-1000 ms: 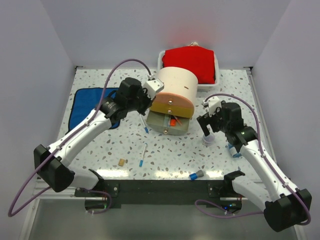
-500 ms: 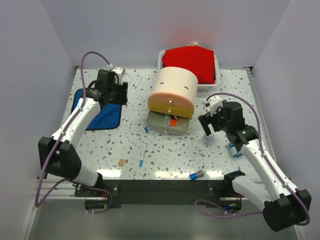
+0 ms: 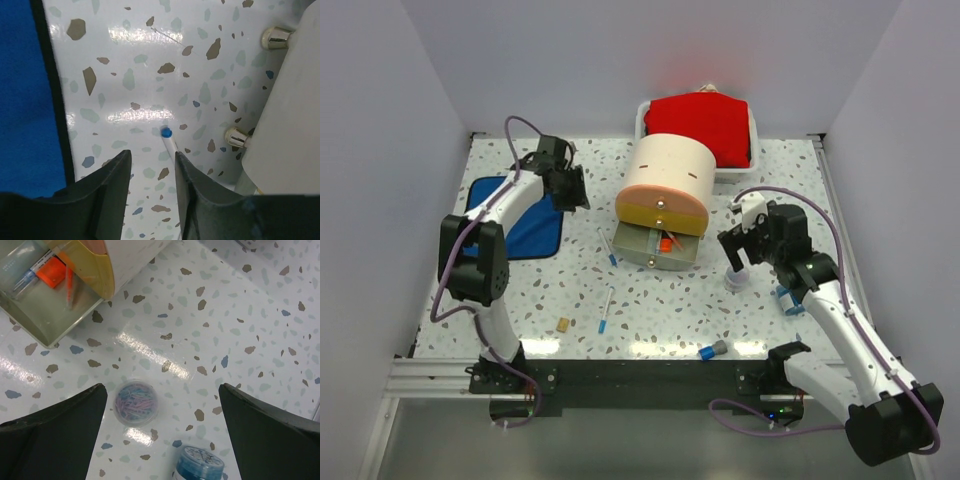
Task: Sort the stationery into containers
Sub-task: Move the pen to the center of the board.
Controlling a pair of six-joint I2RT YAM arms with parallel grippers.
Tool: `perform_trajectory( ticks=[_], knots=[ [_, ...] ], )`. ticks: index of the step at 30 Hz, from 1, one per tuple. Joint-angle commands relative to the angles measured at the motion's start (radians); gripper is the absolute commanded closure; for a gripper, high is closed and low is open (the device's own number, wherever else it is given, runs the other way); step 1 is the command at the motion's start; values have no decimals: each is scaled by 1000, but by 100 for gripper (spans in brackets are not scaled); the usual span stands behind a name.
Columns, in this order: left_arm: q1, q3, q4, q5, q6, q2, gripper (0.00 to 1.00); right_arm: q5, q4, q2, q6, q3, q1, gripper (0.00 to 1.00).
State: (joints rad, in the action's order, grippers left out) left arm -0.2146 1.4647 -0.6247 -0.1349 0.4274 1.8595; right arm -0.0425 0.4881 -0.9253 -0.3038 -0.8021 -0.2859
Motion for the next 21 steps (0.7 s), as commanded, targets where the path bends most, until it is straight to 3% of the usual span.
perform_trajectory(
  ticks=[1, 8, 21],
  knots=[
    [-37, -6, 37, -78, 66, 44, 58, 1, 27, 25, 11, -6, 7, 1],
    [-94, -9, 29, -69, 85, 121, 62, 1, 46, 31, 19, -12, 8, 1],
    [-178, -57, -61, 58, 86, 179, 57, -2, 49, 43, 29, -5, 13, 1]
  ],
)
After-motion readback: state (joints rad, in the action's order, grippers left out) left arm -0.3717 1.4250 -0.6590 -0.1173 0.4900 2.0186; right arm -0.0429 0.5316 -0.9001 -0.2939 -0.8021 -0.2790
